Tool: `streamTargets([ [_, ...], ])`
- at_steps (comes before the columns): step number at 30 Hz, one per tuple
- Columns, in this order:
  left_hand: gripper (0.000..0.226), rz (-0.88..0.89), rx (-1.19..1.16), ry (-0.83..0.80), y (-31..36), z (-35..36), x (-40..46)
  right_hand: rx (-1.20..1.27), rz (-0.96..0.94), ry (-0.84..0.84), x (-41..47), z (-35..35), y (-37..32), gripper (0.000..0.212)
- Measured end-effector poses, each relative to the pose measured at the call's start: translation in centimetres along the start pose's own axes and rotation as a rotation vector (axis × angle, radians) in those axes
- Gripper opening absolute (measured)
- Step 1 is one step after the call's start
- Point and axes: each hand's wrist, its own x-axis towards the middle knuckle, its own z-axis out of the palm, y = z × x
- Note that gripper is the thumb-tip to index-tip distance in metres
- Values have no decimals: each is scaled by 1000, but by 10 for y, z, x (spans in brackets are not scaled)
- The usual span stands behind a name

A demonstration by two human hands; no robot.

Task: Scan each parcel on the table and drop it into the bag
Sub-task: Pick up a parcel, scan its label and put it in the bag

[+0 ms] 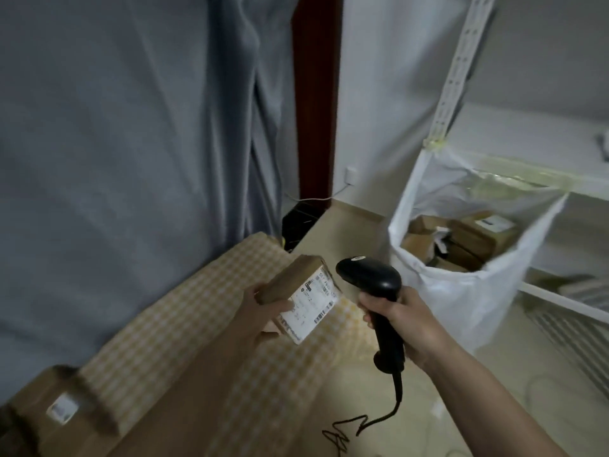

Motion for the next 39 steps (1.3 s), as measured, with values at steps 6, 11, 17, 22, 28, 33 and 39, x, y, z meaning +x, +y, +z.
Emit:
streamTargets([
  [6, 65, -65, 18, -90, 7, 126, 53, 8, 35, 152, 25, -103, 2, 15],
  [11, 50, -30, 99, -163, 12, 205, 86, 45, 95, 257, 38, -161, 9, 22],
  [17, 91, 73, 276, -144, 31, 282, 155, 95, 127, 350, 64, -211, 7, 17],
  [22, 94, 337, 548, -170, 64, 364, 216, 93, 117, 469, 101, -258, -4, 17],
  [28, 93, 674, 986, -351, 65, 451, 290, 145, 189, 616, 160, -307, -6, 17],
  [33, 84, 750, 1241, -501, 44, 493, 334, 210, 270, 658, 201, -326, 4, 15],
  [39, 79, 638, 1399, -591, 14, 512, 369, 218, 324, 699, 234, -340, 14, 15],
])
